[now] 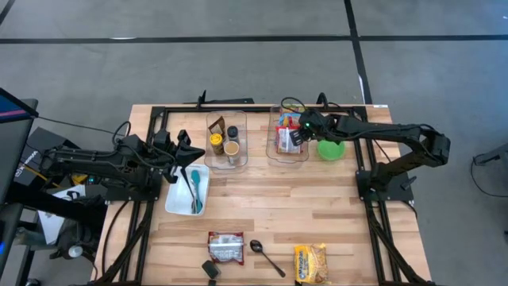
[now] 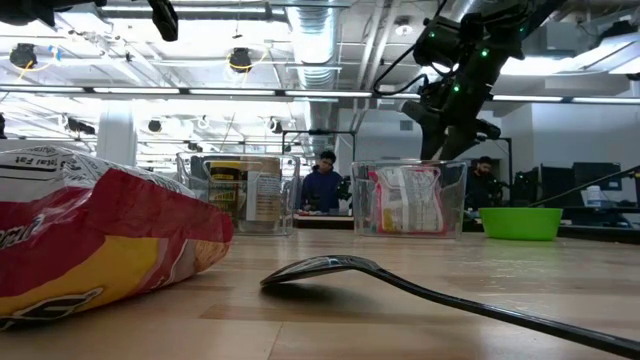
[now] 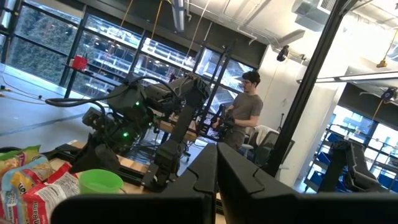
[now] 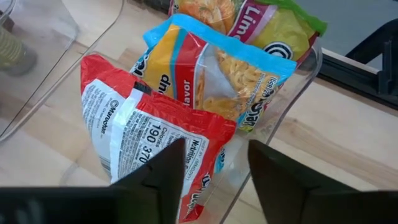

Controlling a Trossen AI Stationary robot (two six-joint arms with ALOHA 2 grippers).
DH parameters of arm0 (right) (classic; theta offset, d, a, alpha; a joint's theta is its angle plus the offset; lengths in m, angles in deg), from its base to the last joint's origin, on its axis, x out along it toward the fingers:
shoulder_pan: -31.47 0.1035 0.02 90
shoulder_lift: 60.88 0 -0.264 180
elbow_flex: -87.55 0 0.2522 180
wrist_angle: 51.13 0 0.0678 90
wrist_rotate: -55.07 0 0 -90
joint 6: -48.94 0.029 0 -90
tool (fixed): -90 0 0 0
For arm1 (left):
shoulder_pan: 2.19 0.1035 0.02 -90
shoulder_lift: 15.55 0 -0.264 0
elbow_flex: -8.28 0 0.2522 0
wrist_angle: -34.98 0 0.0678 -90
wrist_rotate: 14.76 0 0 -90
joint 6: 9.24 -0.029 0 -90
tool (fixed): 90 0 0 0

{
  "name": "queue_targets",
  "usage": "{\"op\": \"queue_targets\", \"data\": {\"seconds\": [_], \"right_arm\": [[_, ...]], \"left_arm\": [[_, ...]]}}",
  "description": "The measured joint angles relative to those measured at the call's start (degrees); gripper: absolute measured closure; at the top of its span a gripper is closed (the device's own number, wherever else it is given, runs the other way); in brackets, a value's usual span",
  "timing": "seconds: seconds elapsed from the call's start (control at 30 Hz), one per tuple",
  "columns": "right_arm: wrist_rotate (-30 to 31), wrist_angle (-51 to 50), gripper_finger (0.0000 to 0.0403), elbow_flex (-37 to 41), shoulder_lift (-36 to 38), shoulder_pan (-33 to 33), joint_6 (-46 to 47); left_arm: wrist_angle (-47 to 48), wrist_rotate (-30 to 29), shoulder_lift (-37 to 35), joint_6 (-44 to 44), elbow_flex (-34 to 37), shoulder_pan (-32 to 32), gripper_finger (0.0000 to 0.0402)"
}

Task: Pick & Place Food Item
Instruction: Put the yellow noodle pack into the right transparent bin

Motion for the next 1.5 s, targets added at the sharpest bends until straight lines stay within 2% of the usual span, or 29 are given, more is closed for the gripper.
{"op": "queue_targets", "data": {"seconds": [0.13,0.27,0.73,1.03,1.27,1.43,1.5], "right_arm": [[-0.3,0.0,0.0189,0.0,0.0,0.0,-0.5],[-0.3,0.0,0.0175,0.0,0.5,-0.1,-0.6],[-2.3,0.0,0.0211,0.0,9.7,0.0,-0.1],[-11.8,0.2,0.0255,0.0,16.4,4.4,1.3],[-17.5,0.6,0.0333,0.0,19.4,10.1,1.2],[-22.9,4.6,0.0388,0.0,19.7,14.7,4.1],[-25.2,7.0,0.0399,0.0,19.6,16.4,5.4]], "left_arm": [[0.0,0.0,0.0,0.0,0.0,0.0,0.0398],[0.0,0.0,0.0,0.0,0.0,0.0,0.0398],[0.0,0.0,0.0,0.0,0.0,0.0,0.0398],[0.0,0.0,0.0,0.0,0.0,0.0,0.0398],[0.0,0.0,0.0,0.0,0.0,0.0,0.0398],[0.0,0.0,0.0,0.0,0.0,0.0,0.0398],[0.0,0.0,0.0,0.0,0.0,0.0,0.0398]]}}
